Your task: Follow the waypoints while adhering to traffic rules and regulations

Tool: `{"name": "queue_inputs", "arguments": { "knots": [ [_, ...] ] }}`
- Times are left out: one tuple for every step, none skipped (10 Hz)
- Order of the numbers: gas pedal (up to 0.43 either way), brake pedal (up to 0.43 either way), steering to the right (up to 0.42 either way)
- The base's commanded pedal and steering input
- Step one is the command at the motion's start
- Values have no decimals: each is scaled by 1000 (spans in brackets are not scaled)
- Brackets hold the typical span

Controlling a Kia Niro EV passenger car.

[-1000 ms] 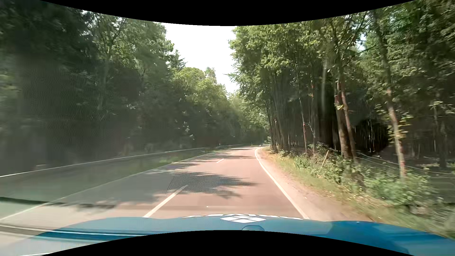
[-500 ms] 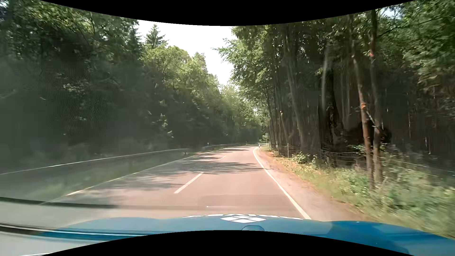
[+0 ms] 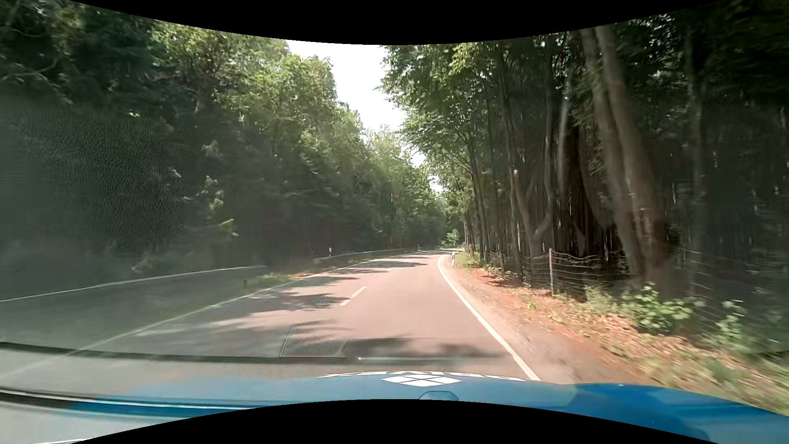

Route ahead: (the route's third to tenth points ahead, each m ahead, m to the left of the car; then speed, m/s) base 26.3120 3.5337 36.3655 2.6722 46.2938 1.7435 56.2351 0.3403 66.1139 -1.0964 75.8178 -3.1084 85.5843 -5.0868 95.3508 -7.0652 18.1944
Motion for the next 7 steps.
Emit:
{"name": "queue_inputs", "arguments": {
  "knots": [
    [177,0,9],
    [169,0,9],
    [169,0,11],
    [169,0,12],
    [169,0,13],
    [169,0,15],
    [169,0,16]
  ]
}}
